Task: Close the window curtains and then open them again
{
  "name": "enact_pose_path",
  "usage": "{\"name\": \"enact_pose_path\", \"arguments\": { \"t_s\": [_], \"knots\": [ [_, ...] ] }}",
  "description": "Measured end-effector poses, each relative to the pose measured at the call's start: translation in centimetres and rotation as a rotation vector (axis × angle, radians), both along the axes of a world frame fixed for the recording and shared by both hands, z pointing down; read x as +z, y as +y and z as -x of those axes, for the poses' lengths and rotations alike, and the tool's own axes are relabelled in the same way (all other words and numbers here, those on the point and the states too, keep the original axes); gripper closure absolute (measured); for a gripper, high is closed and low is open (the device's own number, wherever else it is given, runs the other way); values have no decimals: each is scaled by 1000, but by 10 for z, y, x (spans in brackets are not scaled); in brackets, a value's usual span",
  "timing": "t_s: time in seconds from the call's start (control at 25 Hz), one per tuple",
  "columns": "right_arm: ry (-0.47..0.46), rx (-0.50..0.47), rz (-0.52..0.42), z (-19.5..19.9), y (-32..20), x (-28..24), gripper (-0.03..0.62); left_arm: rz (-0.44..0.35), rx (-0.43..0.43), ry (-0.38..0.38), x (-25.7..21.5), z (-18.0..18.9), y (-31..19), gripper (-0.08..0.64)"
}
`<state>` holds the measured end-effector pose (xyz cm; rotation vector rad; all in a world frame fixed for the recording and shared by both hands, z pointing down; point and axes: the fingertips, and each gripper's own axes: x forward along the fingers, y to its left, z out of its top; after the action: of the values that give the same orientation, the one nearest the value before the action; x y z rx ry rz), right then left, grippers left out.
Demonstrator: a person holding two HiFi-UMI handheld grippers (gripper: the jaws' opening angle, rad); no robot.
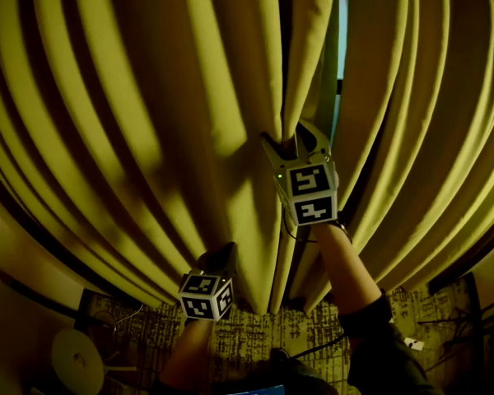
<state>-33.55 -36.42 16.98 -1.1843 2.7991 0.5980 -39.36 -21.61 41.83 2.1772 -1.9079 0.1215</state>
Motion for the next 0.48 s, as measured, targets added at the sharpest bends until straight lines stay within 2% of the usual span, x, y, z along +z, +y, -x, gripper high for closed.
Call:
{"name": "enact_pose_path", "arguments": {
  "t_s": [0.08, 0.2, 0.32, 0.48],
  "knots": [
    [0, 4, -45, 1, -2, -4, 406, 3, -15, 8, 1, 4, -5, 559],
    [-10, -5, -84, 1, -5, -7, 504, 3, -34, 8, 4, 8, -12, 559],
    [-25, -26, -100, 3, -11, -9, 539, -2, -50, 13, 4, 12, -22, 559],
    [-1, -50, -141, 12, -9, -9, 546, -4, -68, 17, 5, 17, -26, 559]
  ]
}}
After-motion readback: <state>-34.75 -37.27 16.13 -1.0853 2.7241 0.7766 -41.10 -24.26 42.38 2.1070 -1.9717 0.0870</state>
